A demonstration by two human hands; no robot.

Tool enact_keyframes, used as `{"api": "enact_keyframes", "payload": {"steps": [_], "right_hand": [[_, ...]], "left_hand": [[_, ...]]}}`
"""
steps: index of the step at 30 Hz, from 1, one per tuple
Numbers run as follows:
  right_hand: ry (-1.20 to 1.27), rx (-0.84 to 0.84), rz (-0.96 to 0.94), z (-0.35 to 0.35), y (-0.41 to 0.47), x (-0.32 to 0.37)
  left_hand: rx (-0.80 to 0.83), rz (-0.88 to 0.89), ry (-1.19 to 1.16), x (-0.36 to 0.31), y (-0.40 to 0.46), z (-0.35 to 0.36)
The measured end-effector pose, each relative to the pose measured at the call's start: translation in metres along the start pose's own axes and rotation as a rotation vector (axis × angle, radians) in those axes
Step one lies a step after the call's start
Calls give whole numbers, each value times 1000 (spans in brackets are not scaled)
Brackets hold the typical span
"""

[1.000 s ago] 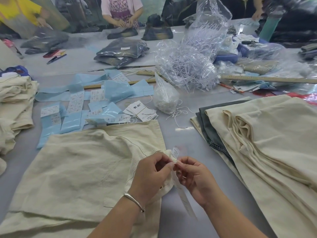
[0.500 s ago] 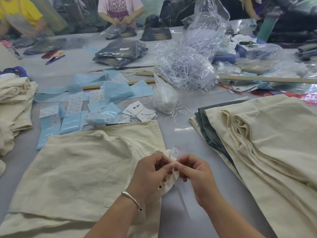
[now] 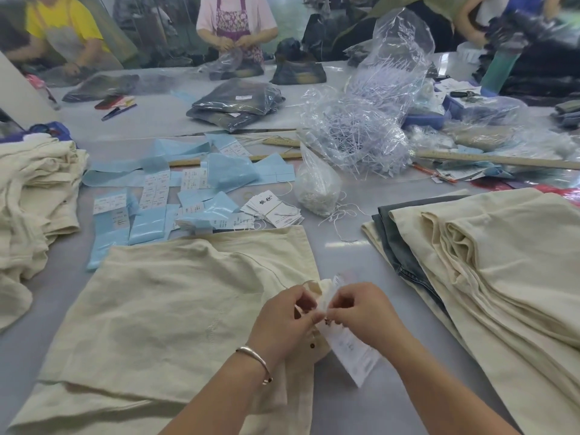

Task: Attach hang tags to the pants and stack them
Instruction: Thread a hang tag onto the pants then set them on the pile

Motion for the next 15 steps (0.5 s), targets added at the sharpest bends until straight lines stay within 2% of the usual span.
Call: {"api": "enact_keyframes", "payload": {"steps": [1, 2, 5, 7, 9, 11, 13, 15], "right_hand": [[-235, -44, 25, -3, 5, 6], [-350, -111, 43, -7, 10, 17], [-320, -285, -82, -4, 23, 68], [-368, -313, -202, 17, 34, 103], [-577, -213, -195, 54, 54, 120], [-760, -55, -68, 86, 77, 113], [-776, 52, 96, 102, 92, 93], [-694, 79, 139, 107, 102, 82]], "left_hand": [[16, 15, 77, 1, 0, -4], [24, 26, 141, 2, 0, -10], [-59, -2, 181, 20, -5, -58], [-186, -32, 232, 45, -14, -113], [-327, -108, 395, 79, -28, -180], [-467, -299, 562, 121, -48, -251], [-544, -520, 660, 160, -71, -309], [-537, -684, 653, 193, -88, -344]]}}
Point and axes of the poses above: each hand's wrist, its own y-axis towards the middle knuckle, its own z-axis out of the palm, x = y × z, the point moved 9 cm from there along y, towards the middle knuckle, and after that the axes turned 10 degrees about -y, right-handed, at the moved point
